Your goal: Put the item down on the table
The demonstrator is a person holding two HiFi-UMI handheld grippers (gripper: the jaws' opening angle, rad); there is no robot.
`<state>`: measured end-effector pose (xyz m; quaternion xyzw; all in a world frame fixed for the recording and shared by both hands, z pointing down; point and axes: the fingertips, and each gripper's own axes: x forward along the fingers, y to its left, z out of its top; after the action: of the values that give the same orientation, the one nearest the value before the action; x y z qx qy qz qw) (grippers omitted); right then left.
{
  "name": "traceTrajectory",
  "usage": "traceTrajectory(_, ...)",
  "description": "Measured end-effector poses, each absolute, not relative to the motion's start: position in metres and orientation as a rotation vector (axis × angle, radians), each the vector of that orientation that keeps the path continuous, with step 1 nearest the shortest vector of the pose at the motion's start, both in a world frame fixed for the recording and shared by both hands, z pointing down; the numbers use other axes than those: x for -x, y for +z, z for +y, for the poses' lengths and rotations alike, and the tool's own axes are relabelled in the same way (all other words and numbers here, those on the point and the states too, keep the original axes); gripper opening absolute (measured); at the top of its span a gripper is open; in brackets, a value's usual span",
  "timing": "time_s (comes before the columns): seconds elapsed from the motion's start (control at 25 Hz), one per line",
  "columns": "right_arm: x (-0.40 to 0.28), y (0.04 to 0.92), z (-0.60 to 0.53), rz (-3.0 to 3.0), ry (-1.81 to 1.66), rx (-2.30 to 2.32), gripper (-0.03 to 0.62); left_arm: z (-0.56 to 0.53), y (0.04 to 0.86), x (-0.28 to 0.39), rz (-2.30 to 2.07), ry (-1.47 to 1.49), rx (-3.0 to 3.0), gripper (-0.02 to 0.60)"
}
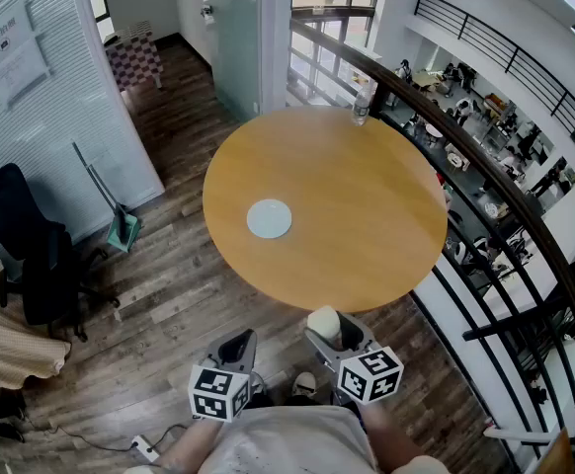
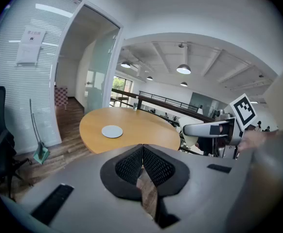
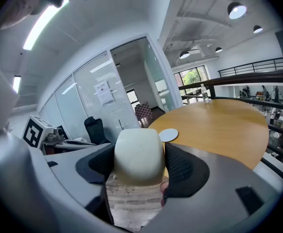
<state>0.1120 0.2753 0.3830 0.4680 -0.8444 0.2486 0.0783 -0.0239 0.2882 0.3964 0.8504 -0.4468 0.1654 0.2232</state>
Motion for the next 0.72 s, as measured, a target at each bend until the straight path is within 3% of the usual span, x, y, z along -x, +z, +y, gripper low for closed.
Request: traceTrajectory(0.72,-0.1054,0.3803,0.2726,-2.557,0.772,-1.341,0.317,0.2835,0.3911,0.0240,-1.255,0.446,-2.339,0.023)
